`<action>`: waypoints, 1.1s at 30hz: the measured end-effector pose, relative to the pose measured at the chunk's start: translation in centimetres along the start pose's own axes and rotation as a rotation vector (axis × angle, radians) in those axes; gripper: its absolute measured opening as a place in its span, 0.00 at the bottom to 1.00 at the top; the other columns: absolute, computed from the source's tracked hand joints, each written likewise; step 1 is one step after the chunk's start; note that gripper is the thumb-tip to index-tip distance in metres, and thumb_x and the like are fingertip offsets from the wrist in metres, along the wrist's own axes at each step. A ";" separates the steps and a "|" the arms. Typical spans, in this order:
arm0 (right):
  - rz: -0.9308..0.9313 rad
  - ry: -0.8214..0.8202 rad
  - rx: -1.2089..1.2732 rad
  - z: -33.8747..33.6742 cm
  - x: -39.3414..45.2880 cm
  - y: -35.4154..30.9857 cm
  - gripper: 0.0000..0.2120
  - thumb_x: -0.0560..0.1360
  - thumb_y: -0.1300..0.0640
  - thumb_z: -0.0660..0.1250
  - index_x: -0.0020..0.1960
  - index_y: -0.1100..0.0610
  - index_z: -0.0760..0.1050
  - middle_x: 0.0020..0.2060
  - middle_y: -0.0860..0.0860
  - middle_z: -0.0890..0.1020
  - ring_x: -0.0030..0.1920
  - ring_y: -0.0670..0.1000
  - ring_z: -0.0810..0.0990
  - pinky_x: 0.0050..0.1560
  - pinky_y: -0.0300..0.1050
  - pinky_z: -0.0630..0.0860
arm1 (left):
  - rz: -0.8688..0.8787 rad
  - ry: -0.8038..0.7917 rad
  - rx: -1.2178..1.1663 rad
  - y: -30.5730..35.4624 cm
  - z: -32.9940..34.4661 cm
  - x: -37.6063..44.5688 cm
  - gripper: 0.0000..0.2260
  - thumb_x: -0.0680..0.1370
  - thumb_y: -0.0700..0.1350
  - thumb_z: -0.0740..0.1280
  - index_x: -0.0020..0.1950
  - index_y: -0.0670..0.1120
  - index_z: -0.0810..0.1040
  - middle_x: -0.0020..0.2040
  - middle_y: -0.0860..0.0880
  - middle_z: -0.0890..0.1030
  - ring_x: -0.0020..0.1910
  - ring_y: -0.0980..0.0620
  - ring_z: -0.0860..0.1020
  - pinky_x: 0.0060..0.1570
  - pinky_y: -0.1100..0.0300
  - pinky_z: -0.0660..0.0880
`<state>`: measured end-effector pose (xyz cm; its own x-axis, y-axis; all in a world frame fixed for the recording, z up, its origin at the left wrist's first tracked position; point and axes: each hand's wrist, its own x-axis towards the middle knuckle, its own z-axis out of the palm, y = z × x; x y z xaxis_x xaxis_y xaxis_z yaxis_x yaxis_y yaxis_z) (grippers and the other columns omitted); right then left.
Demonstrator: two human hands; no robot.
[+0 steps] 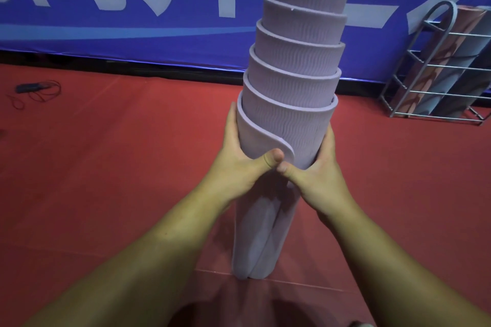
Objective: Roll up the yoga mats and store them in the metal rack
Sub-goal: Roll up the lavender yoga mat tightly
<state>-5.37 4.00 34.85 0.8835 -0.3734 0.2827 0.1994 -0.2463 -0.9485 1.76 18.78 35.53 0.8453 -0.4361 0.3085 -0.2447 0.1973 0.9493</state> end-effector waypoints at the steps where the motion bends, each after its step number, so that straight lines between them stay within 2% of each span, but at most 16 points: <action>1: -0.006 0.008 0.006 0.0 0.0 0.0 0.59 0.55 0.41 0.82 0.78 0.43 0.53 0.69 0.39 0.74 0.67 0.40 0.75 0.66 0.50 0.76 | 0.007 -0.008 0.003 0.0 0.0 0.0 0.63 0.60 0.68 0.79 0.83 0.49 0.48 0.77 0.55 0.66 0.74 0.61 0.69 0.67 0.65 0.70; 4: -0.006 0.015 0.006 0.0 -0.1 0.4 0.61 0.55 0.40 0.83 0.79 0.44 0.52 0.71 0.41 0.72 0.68 0.41 0.74 0.67 0.51 0.75 | 0.020 -0.016 0.034 -0.6 -0.3 0.2 0.61 0.61 0.65 0.80 0.83 0.49 0.47 0.77 0.58 0.66 0.73 0.63 0.68 0.66 0.65 0.69; 7: 0.012 0.027 0.026 0.0 0.3 0.7 0.64 0.53 0.31 0.81 0.79 0.44 0.52 0.71 0.42 0.73 0.69 0.44 0.74 0.67 0.56 0.75 | 0.001 -0.003 0.042 -1.3 -0.6 0.3 0.62 0.62 0.66 0.80 0.83 0.49 0.47 0.79 0.53 0.65 0.75 0.58 0.68 0.73 0.52 0.68; 9: 0.018 0.038 0.058 -0.1 0.6 0.7 0.63 0.54 0.26 0.78 0.80 0.46 0.53 0.71 0.43 0.73 0.70 0.45 0.73 0.69 0.57 0.74 | -0.010 -0.009 0.034 -1.5 -0.7 0.4 0.58 0.63 0.67 0.79 0.83 0.48 0.51 0.78 0.50 0.67 0.75 0.54 0.69 0.74 0.46 0.68; 13: 0.036 0.082 0.106 -0.1 1.1 1.0 0.55 0.62 0.20 0.66 0.81 0.45 0.53 0.74 0.40 0.69 0.72 0.39 0.70 0.75 0.53 0.66 | -0.034 -0.004 0.046 -1.7 -0.6 0.8 0.49 0.66 0.64 0.78 0.80 0.51 0.59 0.75 0.51 0.72 0.72 0.54 0.73 0.71 0.49 0.71; 15: 0.041 0.090 0.118 -0.2 1.3 1.1 0.51 0.66 0.23 0.66 0.81 0.44 0.53 0.74 0.40 0.69 0.72 0.40 0.69 0.75 0.53 0.66 | -0.039 0.012 0.049 -1.6 -0.7 1.0 0.45 0.67 0.60 0.78 0.78 0.53 0.61 0.73 0.52 0.74 0.70 0.55 0.74 0.69 0.53 0.73; 17: 0.049 0.095 0.138 -0.3 1.6 1.3 0.46 0.70 0.32 0.68 0.81 0.43 0.53 0.73 0.44 0.72 0.71 0.42 0.72 0.74 0.54 0.68 | -0.045 0.021 0.057 -1.3 -0.9 1.1 0.45 0.68 0.63 0.77 0.79 0.52 0.61 0.73 0.53 0.74 0.70 0.56 0.75 0.68 0.54 0.73; 20: 0.041 0.093 0.160 -0.4 2.0 1.6 0.45 0.71 0.40 0.69 0.81 0.43 0.49 0.71 0.47 0.74 0.66 0.40 0.76 0.70 0.47 0.72 | -0.046 0.034 0.041 -1.0 -1.6 1.4 0.51 0.65 0.70 0.75 0.80 0.49 0.60 0.74 0.52 0.73 0.71 0.53 0.74 0.70 0.46 0.72; 21: 0.032 0.090 0.139 -0.4 2.0 1.7 0.48 0.70 0.40 0.70 0.82 0.44 0.48 0.72 0.46 0.73 0.66 0.39 0.76 0.69 0.45 0.73 | -0.045 0.029 0.024 -1.0 -1.6 1.5 0.51 0.65 0.70 0.75 0.81 0.50 0.59 0.75 0.52 0.73 0.71 0.52 0.74 0.71 0.43 0.71; 23: 0.008 0.079 0.078 -0.1 1.9 1.7 0.51 0.67 0.37 0.72 0.81 0.44 0.49 0.72 0.42 0.73 0.68 0.40 0.74 0.70 0.48 0.71 | -0.054 -0.009 -0.002 -0.7 -1.3 1.2 0.52 0.65 0.72 0.73 0.82 0.52 0.56 0.77 0.53 0.70 0.73 0.52 0.71 0.71 0.37 0.69; 26: -0.030 0.065 0.081 0.1 2.1 1.2 0.47 0.68 0.38 0.72 0.80 0.47 0.53 0.70 0.38 0.73 0.69 0.40 0.73 0.72 0.50 0.70 | -0.045 -0.064 0.006 -0.3 -0.4 0.9 0.54 0.67 0.72 0.72 0.83 0.52 0.50 0.79 0.52 0.65 0.76 0.52 0.67 0.74 0.39 0.65; 29: -0.081 0.015 0.107 -0.2 2.5 0.5 0.42 0.73 0.42 0.67 0.81 0.50 0.52 0.74 0.44 0.70 0.73 0.43 0.70 0.75 0.52 0.66 | -0.046 -0.001 -0.011 0.5 -0.6 1.3 0.55 0.64 0.74 0.72 0.82 0.52 0.52 0.78 0.52 0.67 0.75 0.53 0.69 0.74 0.41 0.66; 31: -0.101 -0.024 0.079 -0.2 2.6 0.7 0.45 0.73 0.40 0.68 0.82 0.50 0.49 0.76 0.49 0.68 0.74 0.46 0.69 0.75 0.55 0.66 | -0.059 0.052 -0.047 0.6 -1.1 1.6 0.53 0.61 0.76 0.71 0.80 0.57 0.56 0.77 0.54 0.69 0.74 0.53 0.70 0.73 0.38 0.67; 33: -0.054 -0.024 0.036 0.2 2.1 1.1 0.51 0.69 0.32 0.72 0.81 0.51 0.51 0.75 0.49 0.68 0.73 0.46 0.70 0.74 0.56 0.67 | -0.090 0.066 -0.040 0.1 -1.3 1.1 0.53 0.61 0.77 0.71 0.79 0.57 0.57 0.76 0.55 0.70 0.74 0.53 0.71 0.72 0.37 0.67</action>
<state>-3.21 3.11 34.34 0.8809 -0.3383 0.3309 0.2623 -0.2331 -0.9364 3.27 19.43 35.93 0.8926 -0.3956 0.2162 -0.1483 0.1952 0.9695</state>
